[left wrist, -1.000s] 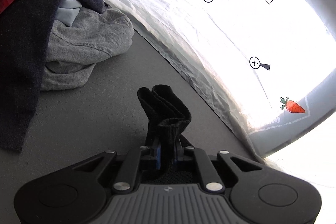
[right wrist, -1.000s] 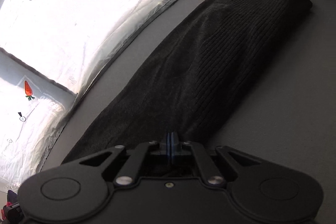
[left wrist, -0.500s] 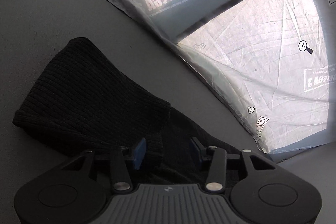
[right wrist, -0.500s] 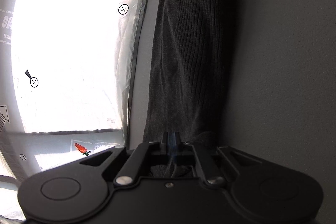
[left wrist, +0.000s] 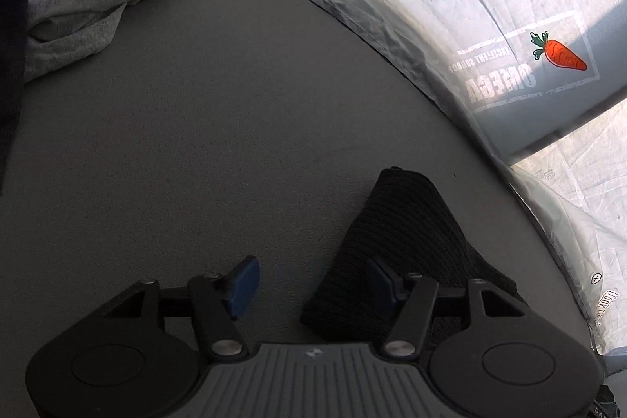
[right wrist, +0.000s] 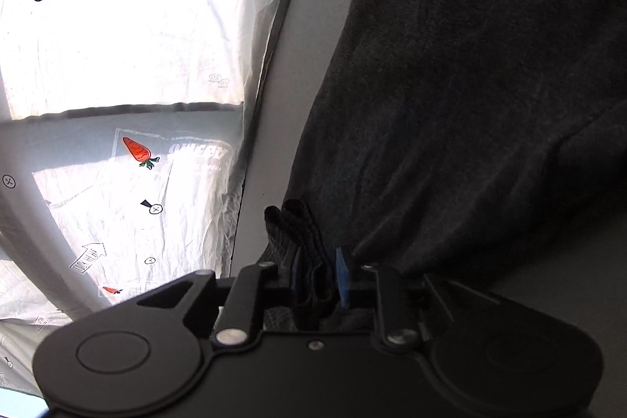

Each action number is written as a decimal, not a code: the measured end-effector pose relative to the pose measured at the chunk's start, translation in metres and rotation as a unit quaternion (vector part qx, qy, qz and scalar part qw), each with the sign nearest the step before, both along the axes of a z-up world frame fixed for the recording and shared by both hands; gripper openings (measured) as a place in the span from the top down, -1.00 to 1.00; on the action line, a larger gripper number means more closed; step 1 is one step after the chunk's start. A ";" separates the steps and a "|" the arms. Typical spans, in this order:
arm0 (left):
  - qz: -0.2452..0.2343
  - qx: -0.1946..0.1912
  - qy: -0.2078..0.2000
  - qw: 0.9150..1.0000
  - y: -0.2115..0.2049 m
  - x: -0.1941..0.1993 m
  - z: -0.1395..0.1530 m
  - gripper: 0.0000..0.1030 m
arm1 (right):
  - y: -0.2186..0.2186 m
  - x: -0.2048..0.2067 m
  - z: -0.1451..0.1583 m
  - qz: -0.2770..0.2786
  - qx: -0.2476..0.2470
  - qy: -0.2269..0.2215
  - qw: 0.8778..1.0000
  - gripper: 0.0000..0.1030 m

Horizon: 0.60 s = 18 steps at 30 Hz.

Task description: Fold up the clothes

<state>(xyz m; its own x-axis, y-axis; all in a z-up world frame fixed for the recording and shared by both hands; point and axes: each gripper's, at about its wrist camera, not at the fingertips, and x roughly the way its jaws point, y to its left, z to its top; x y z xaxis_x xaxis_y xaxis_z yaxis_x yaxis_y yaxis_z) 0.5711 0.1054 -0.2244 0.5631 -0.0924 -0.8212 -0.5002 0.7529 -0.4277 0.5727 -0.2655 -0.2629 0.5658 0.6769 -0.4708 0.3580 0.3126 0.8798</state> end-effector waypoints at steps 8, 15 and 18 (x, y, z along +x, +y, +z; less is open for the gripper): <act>-0.020 0.009 -0.005 1.000 -0.005 -0.009 0.002 -0.48 | 0.040 0.032 0.000 0.049 -0.032 0.018 0.998 0.33; -0.022 -0.001 -0.010 1.000 -0.003 -0.010 0.000 -0.54 | 0.041 0.041 -0.002 0.047 -0.014 0.023 0.999 0.18; -0.021 -0.008 -0.013 1.000 -0.001 -0.011 -0.002 -0.55 | 0.045 0.043 0.001 0.056 -0.020 0.021 0.998 0.14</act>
<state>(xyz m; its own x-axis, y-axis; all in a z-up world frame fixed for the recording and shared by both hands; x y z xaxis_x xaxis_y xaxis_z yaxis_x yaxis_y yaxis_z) 0.5604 0.1045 -0.2262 0.5794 -0.1295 -0.8047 -0.4563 0.7666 -0.4519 0.6161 -0.2204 -0.2621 0.4671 0.7146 -0.5208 0.3544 0.3882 0.8507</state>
